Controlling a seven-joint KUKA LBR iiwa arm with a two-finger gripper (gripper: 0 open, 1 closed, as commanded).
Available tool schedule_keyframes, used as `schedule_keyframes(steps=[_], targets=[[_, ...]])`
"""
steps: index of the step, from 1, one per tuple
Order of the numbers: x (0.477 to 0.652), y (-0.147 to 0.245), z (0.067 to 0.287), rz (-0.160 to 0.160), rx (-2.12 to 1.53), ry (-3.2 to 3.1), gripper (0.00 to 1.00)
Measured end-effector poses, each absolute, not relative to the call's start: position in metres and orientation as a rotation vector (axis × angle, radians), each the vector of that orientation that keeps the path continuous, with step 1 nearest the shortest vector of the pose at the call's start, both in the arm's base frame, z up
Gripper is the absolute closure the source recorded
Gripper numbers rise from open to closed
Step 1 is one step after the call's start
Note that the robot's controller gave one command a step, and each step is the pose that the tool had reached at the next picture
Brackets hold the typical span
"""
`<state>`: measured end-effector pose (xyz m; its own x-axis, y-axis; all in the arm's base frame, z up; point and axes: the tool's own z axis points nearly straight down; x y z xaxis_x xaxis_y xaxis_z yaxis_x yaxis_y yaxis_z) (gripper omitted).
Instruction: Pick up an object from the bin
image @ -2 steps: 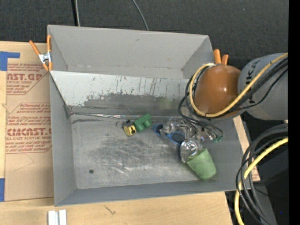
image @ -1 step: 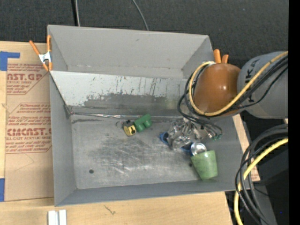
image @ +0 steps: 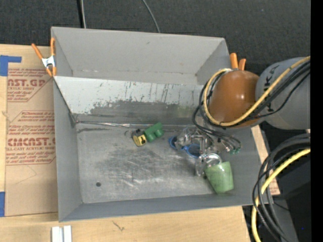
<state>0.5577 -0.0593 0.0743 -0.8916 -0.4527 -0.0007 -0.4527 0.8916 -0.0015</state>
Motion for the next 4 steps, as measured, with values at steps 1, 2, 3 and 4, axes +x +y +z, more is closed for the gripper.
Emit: schedule_keyframes(steps=[1,2,3,4], targets=[[0.561,-0.058,0.076,-0.002,-0.729,3.042,1.00],[0.558,-0.059,0.074,0.000,-0.731,3.053,0.00],[0.590,-0.111,0.078,-0.003,-0.640,3.069,0.00],[0.589,-0.108,0.077,0.003,-0.647,3.070,1.00]])
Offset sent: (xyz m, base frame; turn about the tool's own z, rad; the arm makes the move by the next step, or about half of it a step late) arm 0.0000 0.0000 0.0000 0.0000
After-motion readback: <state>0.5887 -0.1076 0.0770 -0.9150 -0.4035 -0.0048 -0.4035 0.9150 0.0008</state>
